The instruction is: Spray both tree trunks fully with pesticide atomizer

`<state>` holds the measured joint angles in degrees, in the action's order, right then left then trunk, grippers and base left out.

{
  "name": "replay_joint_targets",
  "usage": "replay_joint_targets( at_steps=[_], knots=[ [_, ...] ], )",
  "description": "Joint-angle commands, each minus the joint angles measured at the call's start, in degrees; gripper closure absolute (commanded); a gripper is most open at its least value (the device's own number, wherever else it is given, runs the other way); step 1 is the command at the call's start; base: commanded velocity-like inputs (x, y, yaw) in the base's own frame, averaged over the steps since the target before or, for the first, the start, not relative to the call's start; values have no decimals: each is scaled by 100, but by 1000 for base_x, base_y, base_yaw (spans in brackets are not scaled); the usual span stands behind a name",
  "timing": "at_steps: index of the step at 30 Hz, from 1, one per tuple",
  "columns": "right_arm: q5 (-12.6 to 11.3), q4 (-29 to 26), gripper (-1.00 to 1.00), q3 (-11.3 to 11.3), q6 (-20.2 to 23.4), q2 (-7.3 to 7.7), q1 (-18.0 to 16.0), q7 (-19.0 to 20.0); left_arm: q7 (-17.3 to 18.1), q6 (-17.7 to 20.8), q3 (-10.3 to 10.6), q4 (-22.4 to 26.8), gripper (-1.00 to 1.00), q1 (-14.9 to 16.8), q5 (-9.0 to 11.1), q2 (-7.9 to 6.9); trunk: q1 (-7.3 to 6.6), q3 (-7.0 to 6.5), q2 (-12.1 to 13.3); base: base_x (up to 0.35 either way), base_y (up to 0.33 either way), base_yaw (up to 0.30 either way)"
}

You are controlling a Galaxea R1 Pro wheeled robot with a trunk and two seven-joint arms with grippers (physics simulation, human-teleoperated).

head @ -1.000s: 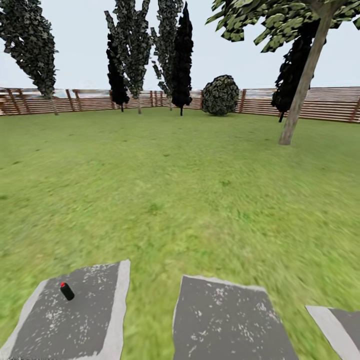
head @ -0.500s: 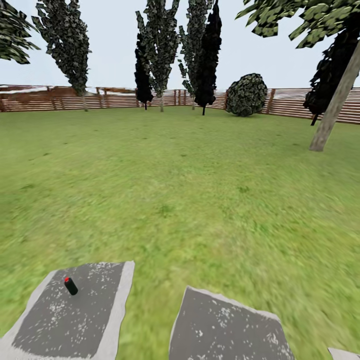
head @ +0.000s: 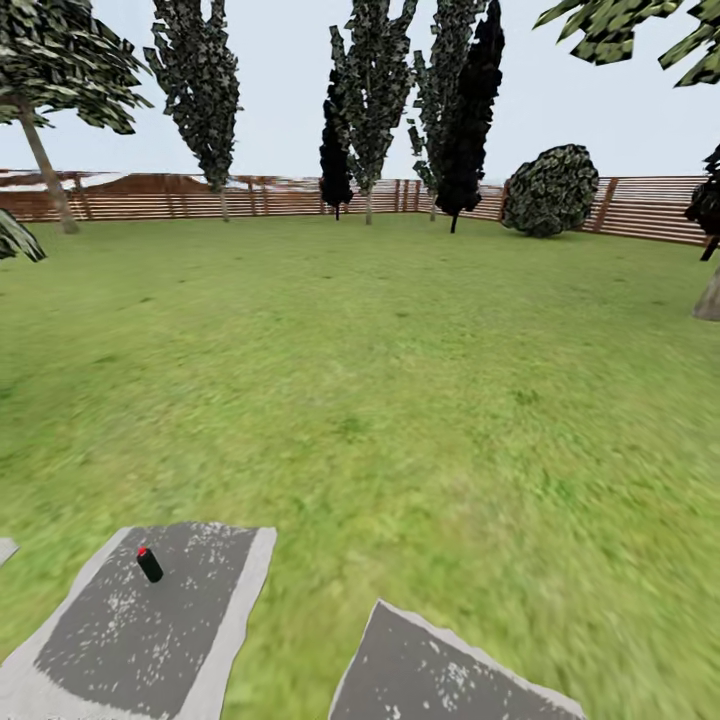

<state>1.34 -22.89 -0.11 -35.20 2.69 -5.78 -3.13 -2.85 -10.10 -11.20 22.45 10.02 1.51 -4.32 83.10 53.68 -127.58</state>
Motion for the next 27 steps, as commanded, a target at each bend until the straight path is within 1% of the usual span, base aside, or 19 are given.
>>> replay_joint_targets(
  at_steps=[1, 27],
  knots=[
    [15, 3, -100, 1, -13, 0, -2, -21, -5, -19, -5, -4, -100, 5, 16, 1, 1, 5, -2, 198, -271, 277],
    [15, 3, -100, 2, -13, -2, -2, -21, -5, -19, -5, -4, -100, 5, 16, 1, 1, 5, -2, 198, -271, 278]
  ],
)
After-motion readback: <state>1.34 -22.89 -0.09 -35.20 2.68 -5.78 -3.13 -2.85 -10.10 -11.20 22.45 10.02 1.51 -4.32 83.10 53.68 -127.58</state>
